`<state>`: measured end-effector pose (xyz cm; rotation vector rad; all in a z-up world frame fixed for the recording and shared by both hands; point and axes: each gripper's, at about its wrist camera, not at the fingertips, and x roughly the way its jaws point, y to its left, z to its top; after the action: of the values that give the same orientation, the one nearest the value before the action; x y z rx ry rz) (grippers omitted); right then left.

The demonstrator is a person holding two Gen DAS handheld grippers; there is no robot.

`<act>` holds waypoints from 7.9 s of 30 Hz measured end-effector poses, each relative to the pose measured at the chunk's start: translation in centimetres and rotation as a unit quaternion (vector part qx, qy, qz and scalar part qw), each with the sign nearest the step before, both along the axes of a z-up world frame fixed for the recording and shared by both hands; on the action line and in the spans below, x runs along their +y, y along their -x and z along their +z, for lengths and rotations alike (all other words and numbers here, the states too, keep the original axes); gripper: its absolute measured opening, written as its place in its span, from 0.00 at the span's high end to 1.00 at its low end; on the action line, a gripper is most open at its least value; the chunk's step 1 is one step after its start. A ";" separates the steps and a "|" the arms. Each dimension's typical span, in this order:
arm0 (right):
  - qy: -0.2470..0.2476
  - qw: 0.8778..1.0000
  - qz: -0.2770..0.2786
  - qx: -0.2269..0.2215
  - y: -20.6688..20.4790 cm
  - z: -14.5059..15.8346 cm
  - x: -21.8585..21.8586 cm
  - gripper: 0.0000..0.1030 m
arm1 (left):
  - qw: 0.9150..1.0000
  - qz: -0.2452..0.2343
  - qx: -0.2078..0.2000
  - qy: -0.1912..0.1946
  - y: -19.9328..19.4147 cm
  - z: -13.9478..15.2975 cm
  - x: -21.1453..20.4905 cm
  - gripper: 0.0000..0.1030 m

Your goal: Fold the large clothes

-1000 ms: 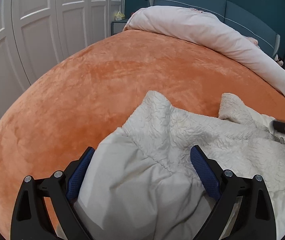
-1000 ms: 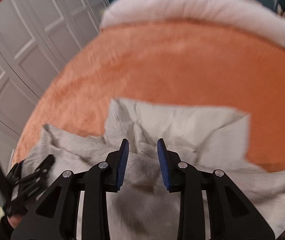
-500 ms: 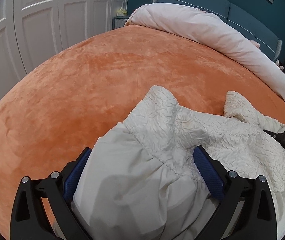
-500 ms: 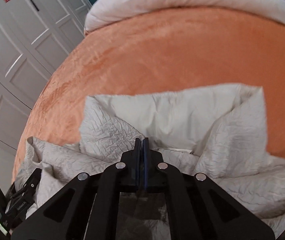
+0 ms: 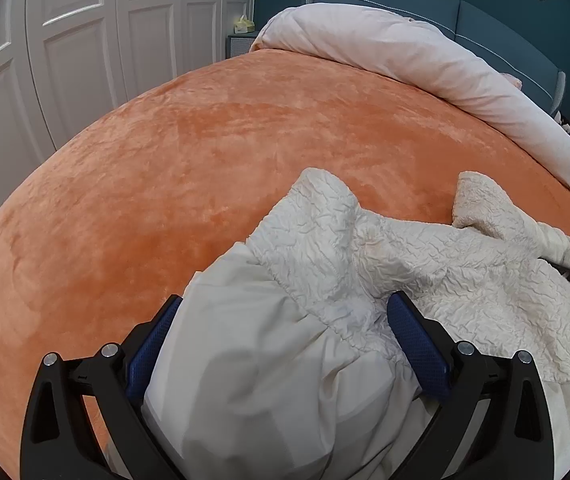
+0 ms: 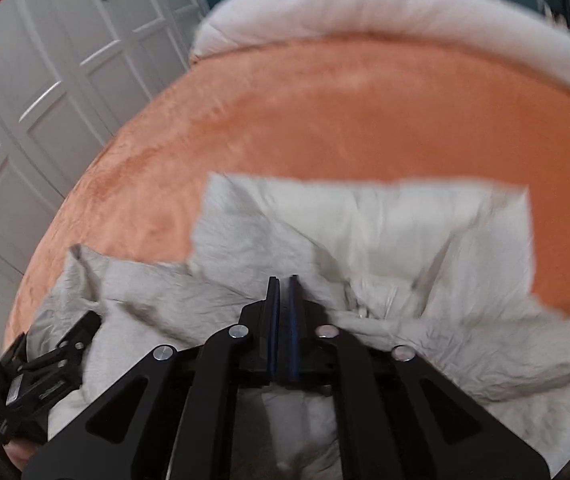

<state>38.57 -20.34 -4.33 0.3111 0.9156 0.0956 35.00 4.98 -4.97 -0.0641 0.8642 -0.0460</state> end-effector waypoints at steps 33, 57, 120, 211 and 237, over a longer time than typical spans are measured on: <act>0.012 0.973 -0.012 -0.232 39.7 14.9 -11.9 0.88 | 0.975 -0.154 -0.096 0.125 16.4 18.6 6.5 0.89; -0.019 0.976 -0.045 -0.212 49.2 19.4 -13.8 0.89 | 0.979 -0.148 -0.118 0.078 26.7 24.1 10.2 0.91; -0.026 0.978 -0.162 -0.129 30.3 10.2 -14.3 0.70 | 0.988 -0.090 -0.027 0.120 13.8 12.0 1.6 0.44; 0.008 1.000 -0.004 0.000 19.5 -1.0 1.0 0.77 | 0.980 -0.007 0.104 0.168 16.9 1.0 9.9 0.12; -0.068 0.997 0.018 0.005 32.4 1.1 -0.2 0.89 | 0.971 -0.198 -0.037 0.127 27.0 22.5 -8.2 0.86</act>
<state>6.21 -20.57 -3.27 0.4216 0.9274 0.1910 8.04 -3.22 17.57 -0.1289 0.7829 -0.5315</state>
